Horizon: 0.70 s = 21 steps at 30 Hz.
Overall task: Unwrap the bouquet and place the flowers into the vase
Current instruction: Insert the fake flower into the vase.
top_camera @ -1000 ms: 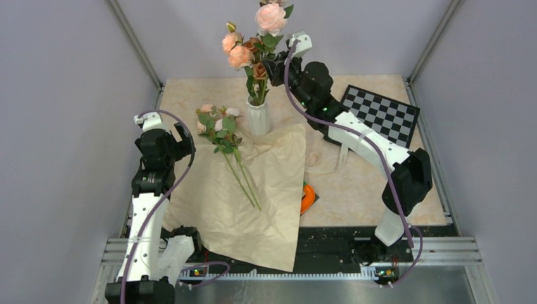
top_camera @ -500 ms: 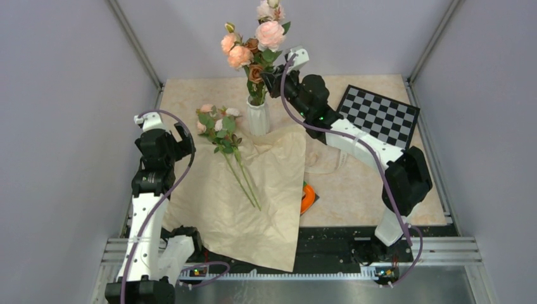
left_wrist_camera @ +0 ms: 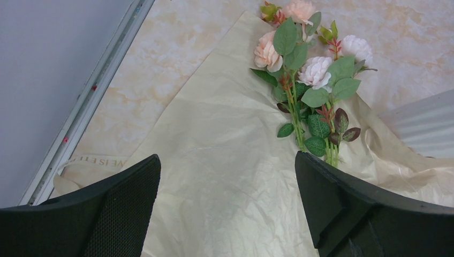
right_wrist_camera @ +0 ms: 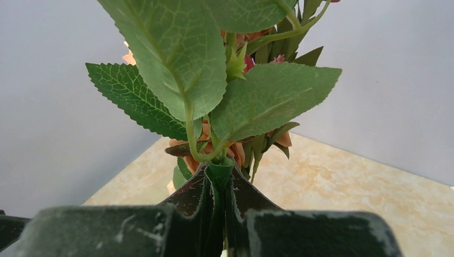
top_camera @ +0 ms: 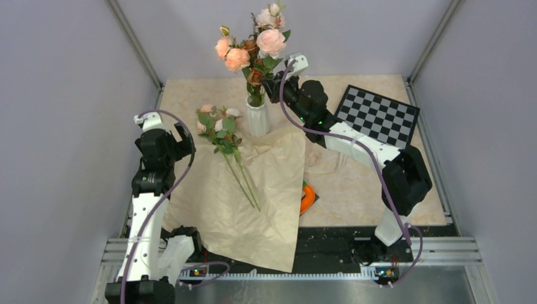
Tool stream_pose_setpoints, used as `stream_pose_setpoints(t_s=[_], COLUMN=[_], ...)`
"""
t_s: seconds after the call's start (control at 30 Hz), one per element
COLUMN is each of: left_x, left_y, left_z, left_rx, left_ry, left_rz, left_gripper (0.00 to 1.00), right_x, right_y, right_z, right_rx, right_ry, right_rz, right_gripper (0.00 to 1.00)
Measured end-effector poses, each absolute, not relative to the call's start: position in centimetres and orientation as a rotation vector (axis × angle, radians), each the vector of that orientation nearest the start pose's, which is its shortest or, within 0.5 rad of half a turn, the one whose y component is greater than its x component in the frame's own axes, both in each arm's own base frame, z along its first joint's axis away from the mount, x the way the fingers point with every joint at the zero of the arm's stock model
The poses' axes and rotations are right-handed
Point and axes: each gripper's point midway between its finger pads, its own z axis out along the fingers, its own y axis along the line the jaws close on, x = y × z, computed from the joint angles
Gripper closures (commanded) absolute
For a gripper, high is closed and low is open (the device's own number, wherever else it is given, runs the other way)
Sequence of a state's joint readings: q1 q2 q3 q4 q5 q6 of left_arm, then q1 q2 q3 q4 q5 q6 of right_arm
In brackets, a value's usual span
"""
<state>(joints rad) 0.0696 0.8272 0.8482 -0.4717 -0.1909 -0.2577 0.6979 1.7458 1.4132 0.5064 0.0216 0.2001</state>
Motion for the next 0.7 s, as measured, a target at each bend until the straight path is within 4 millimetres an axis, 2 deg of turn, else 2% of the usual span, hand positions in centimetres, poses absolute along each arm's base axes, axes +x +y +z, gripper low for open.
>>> stream_pose_setpoints(t_s=[0.23,0.53,0.7], left_x=[28.9,28.9,28.9], left_y=[4.2,4.0,4.0], left_z=[22.8,22.8,22.8], left_rx=[-0.444,-0.437,-0.436], left_ry=[1.964,1.968,1.968], left_rz=[0.07,0.056,0.055], left_gripper=[0.01,0.01,0.01], right_x=[43.1,42.5,42.1], right_y=[37.3,37.8,38.2], right_z=[34.7,33.3,32.8], right_rx=[-0.347,-0.384,-0.407], right_ry=[1.408,1.447,1.464], right_rz=[0.753,0.775,0.787], right_gripper=[0.76,0.59,0.45])
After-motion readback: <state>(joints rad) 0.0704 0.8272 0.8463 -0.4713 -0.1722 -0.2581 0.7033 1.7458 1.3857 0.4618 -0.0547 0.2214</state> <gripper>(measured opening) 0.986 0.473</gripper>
